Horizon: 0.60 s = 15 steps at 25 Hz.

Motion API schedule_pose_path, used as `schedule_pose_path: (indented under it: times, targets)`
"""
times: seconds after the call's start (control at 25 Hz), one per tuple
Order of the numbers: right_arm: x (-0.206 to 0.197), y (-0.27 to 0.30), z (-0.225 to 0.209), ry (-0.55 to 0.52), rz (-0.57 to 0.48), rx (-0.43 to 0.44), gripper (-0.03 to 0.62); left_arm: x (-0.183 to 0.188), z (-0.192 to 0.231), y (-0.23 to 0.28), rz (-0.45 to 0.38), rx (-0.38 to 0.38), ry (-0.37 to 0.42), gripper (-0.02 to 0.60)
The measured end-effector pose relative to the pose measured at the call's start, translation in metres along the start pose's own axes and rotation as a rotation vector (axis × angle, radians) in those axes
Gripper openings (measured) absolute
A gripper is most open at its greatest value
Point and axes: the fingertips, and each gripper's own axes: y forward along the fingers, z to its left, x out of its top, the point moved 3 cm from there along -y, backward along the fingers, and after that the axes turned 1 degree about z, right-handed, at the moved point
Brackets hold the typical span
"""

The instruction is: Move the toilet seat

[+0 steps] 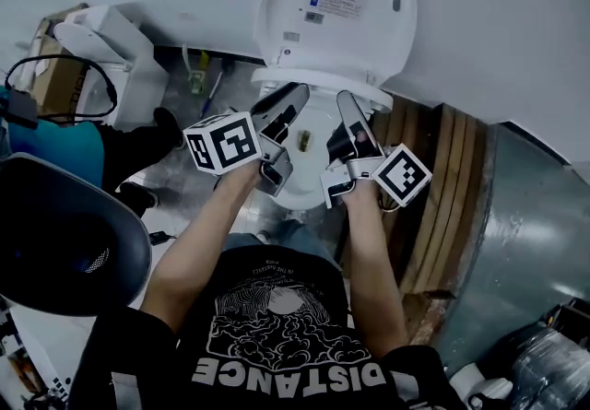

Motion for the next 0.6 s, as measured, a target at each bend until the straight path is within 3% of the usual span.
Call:
schedule_pose_path:
  times: [0.16, 0.6]
  targets:
    - [-0.001, -0.001, 0.010, -0.024, 0.006, 0.019, 0.098, 0.003, -0.006, -0.006, -0.001, 0.049, 0.093, 0.078]
    - [0.016, 0.018, 0.011, -0.069, 0.011, 0.055, 0.054, 0.019, -0.004, 0.011, -0.001, 0.090, 0.153, 0.054]
